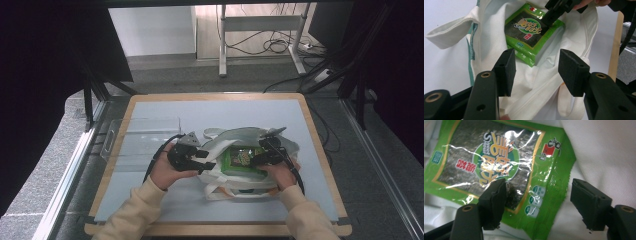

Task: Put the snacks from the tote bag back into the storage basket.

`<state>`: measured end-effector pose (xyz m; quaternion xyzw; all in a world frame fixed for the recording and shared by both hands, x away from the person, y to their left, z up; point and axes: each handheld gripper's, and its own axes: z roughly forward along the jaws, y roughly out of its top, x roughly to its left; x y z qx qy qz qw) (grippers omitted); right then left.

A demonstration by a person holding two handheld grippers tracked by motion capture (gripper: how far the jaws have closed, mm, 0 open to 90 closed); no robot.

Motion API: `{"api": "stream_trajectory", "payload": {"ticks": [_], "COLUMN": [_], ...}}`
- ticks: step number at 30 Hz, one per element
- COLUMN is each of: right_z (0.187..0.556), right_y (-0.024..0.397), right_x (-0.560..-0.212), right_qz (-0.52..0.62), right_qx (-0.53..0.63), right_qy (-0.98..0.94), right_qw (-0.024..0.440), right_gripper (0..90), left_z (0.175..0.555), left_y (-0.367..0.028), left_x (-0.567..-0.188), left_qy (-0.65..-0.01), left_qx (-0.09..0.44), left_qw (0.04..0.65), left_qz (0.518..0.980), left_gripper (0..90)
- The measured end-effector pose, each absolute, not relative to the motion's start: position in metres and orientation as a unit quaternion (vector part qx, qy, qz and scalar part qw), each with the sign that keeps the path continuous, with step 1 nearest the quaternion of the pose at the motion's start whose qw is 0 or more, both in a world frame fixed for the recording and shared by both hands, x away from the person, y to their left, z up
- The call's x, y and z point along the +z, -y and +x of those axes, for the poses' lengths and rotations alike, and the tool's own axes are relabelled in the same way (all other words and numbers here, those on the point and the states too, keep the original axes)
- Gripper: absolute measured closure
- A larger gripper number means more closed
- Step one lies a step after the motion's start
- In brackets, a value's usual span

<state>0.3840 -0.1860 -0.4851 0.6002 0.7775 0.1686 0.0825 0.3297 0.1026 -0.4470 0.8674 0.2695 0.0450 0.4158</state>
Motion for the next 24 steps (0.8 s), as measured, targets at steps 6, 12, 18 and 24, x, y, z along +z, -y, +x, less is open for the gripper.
{"api": "stream_trajectory", "payload": {"ticks": [6, 12, 18, 24], "right_z": [0.3884, 0.3914, 0.3904, 0.3903], "right_y": [0.1901, 0.1925, 0.1913, 0.1921], "right_x": [-0.4924, -0.4954, -0.4948, -0.4947], "right_qz": [0.617, 0.622, 0.614, 0.606], "right_qx": [0.167, 0.174, 0.189, 0.212], "right_qy": [-0.767, -0.762, -0.765, -0.766], "right_qw": [0.055, 0.039, 0.031, 0.002], "right_gripper": [23.9, 25.3, 39.7, 60.9], "left_z": [0.3305, 0.33, 0.3299, 0.33], "left_y": [-0.1027, -0.1018, -0.1017, -0.1018], "left_x": [-0.4479, -0.4484, -0.4488, -0.4498], "left_qy": [-0.27, -0.271, -0.271, -0.271], "left_qx": [0.047, 0.049, 0.051, 0.053], "left_qw": [0.415, 0.413, 0.412, 0.409], "left_qz": [0.868, 0.868, 0.869, 0.87], "left_gripper": [48.2, 48.2, 48.2, 48.4]}}
